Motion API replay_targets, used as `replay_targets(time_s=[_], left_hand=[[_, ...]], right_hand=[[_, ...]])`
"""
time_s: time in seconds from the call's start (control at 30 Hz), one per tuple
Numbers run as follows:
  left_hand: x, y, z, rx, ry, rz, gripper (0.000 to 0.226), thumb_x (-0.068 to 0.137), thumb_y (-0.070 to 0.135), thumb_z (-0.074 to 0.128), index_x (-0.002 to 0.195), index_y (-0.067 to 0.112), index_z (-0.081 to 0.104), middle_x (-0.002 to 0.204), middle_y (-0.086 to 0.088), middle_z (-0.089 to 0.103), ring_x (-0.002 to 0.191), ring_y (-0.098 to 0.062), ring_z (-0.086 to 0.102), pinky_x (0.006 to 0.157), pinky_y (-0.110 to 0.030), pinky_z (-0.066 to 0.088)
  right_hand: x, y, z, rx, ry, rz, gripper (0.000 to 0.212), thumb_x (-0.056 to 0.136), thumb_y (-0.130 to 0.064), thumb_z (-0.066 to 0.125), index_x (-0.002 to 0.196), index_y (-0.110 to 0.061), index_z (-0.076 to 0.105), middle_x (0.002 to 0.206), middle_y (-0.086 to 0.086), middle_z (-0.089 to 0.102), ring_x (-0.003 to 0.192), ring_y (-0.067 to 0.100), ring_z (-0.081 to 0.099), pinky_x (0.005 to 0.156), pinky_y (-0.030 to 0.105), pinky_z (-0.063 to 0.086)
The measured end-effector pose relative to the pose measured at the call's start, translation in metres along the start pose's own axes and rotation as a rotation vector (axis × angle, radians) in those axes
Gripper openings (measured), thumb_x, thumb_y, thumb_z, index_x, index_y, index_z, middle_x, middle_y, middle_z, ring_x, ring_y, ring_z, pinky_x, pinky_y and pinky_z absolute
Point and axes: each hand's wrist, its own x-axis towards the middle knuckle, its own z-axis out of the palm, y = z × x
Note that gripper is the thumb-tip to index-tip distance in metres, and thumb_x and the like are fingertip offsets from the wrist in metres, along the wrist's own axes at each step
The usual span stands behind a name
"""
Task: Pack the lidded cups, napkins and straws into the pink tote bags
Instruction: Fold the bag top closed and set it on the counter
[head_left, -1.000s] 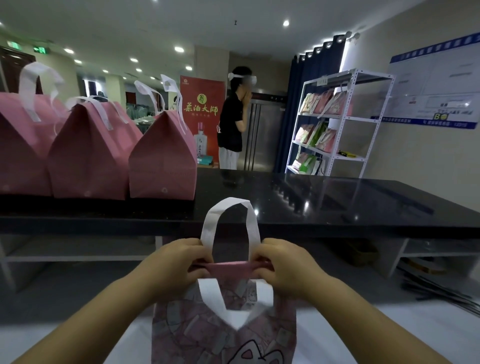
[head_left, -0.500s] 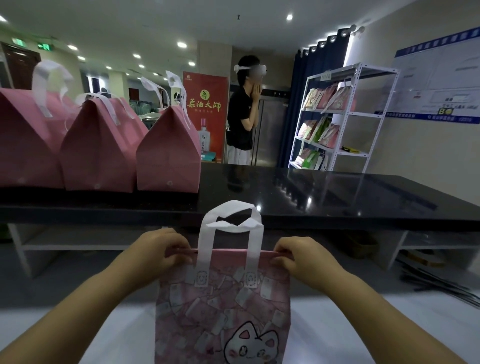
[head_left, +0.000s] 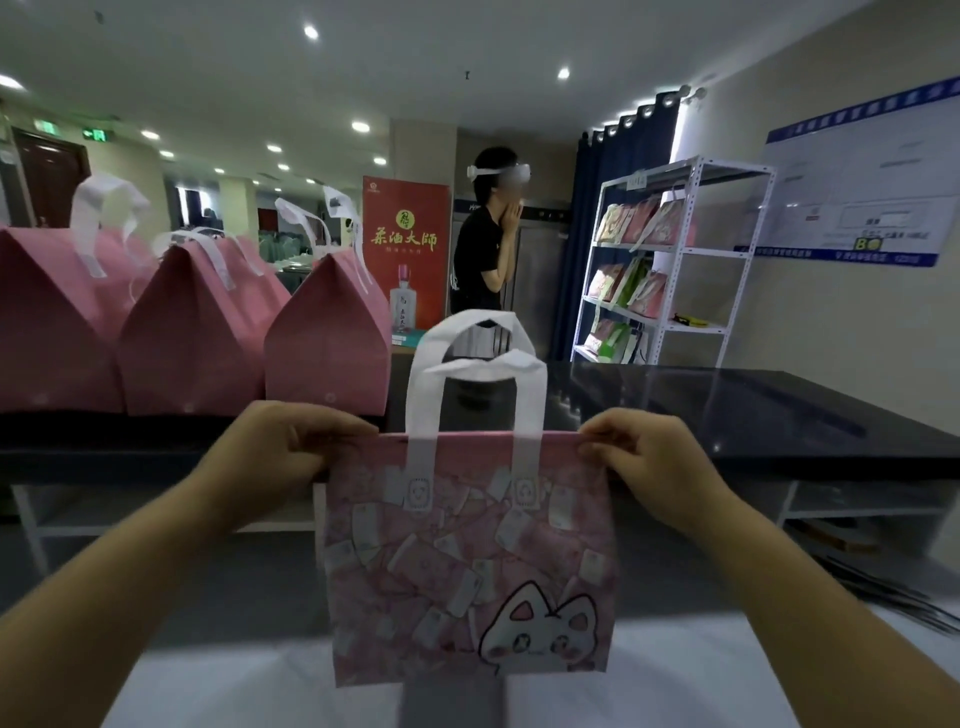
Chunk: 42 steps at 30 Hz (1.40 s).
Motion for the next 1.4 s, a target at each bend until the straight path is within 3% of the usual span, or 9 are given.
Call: replay_targets(time_s=[0.2, 0.4, 0.57, 0.67, 0.8, 0.93, 1.13, 1.23, 1.4], left_hand=[[0.053, 0.039, -0.007, 0.160, 0.116, 0.184, 0.040, 0.077, -0.006, 0.063, 0.108, 0.020, 0.063, 0.099, 0.005, 0.066, 0.083, 0.004, 0.063, 0.074, -0.007, 0.048], [0.111, 0.065, 0.011, 0.474, 0.227, 0.359, 0.026, 0.075, 0.006, 0.070, 0.101, 0.004, 0.068, 0.118, -0.017, 0.059, 0.103, -0.028, 0.059, 0.086, -0.032, 0.047], [0.141, 0.072, 0.043, 0.402, 0.149, 0.317, 0.024, 0.079, 0.019, 0.067, 0.103, 0.018, 0.067, 0.117, -0.004, 0.062, 0.112, -0.023, 0.052, 0.098, -0.043, 0.042], [0.152, 0.069, 0.065, 0.306, 0.079, 0.277, 0.023, 0.083, 0.023, 0.061, 0.106, 0.017, 0.066, 0.114, 0.000, 0.062, 0.104, -0.016, 0.056, 0.091, -0.031, 0.044], [0.157, 0.055, 0.093, 0.167, -0.027, 0.126, 0.033, 0.088, 0.041, 0.051, 0.113, 0.021, 0.062, 0.114, 0.005, 0.061, 0.100, -0.007, 0.055, 0.087, -0.029, 0.047], [0.157, 0.036, 0.118, 0.108, -0.140, -0.019, 0.070, 0.071, 0.070, 0.048, 0.126, 0.028, 0.049, 0.118, 0.012, 0.052, 0.102, -0.007, 0.052, 0.078, -0.023, 0.043], [0.159, 0.007, 0.126, 0.189, -0.036, -0.009, 0.061, 0.074, 0.025, 0.072, 0.128, 0.027, 0.043, 0.122, 0.003, 0.049, 0.106, -0.013, 0.049, 0.087, -0.027, 0.042], [0.159, -0.001, 0.122, 0.223, -0.003, -0.019, 0.063, 0.076, 0.024, 0.069, 0.133, 0.022, 0.042, 0.126, 0.001, 0.049, 0.109, -0.013, 0.050, 0.091, -0.030, 0.044], [0.159, -0.011, 0.117, 0.316, 0.109, -0.011, 0.050, 0.076, 0.024, 0.067, 0.123, 0.017, 0.051, 0.115, -0.005, 0.055, 0.102, -0.021, 0.054, 0.085, -0.034, 0.047]], right_hand=[[0.036, -0.017, -0.054, -0.045, 0.212, -0.114, 0.015, 0.083, -0.009, 0.067, 0.097, -0.012, 0.069, 0.081, -0.018, 0.060, 0.075, -0.004, 0.060, 0.067, 0.009, 0.050], [0.077, -0.024, -0.102, -0.124, 0.369, -0.128, 0.011, 0.083, -0.015, 0.069, 0.094, -0.012, 0.068, 0.078, -0.011, 0.060, 0.073, 0.005, 0.058, 0.067, 0.022, 0.050], [0.110, -0.023, -0.116, -0.163, 0.496, -0.161, 0.005, 0.081, -0.015, 0.071, 0.085, -0.014, 0.070, 0.070, -0.020, 0.053, 0.065, 0.000, 0.051, 0.062, 0.019, 0.045], [0.128, -0.020, -0.099, -0.194, 0.538, -0.154, 0.001, 0.081, -0.013, 0.068, 0.081, -0.012, 0.069, 0.065, -0.014, 0.052, 0.060, -0.004, 0.047, 0.056, 0.012, 0.035], [0.146, -0.004, -0.061, -0.217, 0.477, -0.044, 0.011, 0.084, -0.012, 0.060, 0.074, -0.017, 0.058, 0.065, -0.010, 0.050, 0.059, 0.001, 0.045, 0.052, 0.014, 0.030], [0.157, 0.011, -0.022, -0.133, 0.425, 0.072, 0.010, 0.086, -0.015, 0.060, 0.076, -0.016, 0.058, 0.067, -0.008, 0.052, 0.063, 0.009, 0.050, 0.052, 0.017, 0.035], [0.158, 0.030, -0.008, 0.156, 0.163, 0.087, 0.024, 0.081, -0.039, 0.069, 0.097, -0.021, 0.066, 0.088, -0.008, 0.066, 0.080, 0.007, 0.062, 0.070, 0.028, 0.053], [0.147, 0.048, -0.002, 0.039, -0.015, 0.129, 0.038, 0.076, -0.025, 0.074, 0.111, -0.026, 0.060, 0.099, -0.009, 0.065, 0.088, 0.010, 0.062, 0.073, 0.034, 0.055], [0.145, 0.062, 0.028, -0.004, 0.046, 0.206, 0.029, 0.078, -0.018, 0.066, 0.107, -0.023, 0.061, 0.097, -0.003, 0.066, 0.087, 0.016, 0.061, 0.077, 0.040, 0.054]])
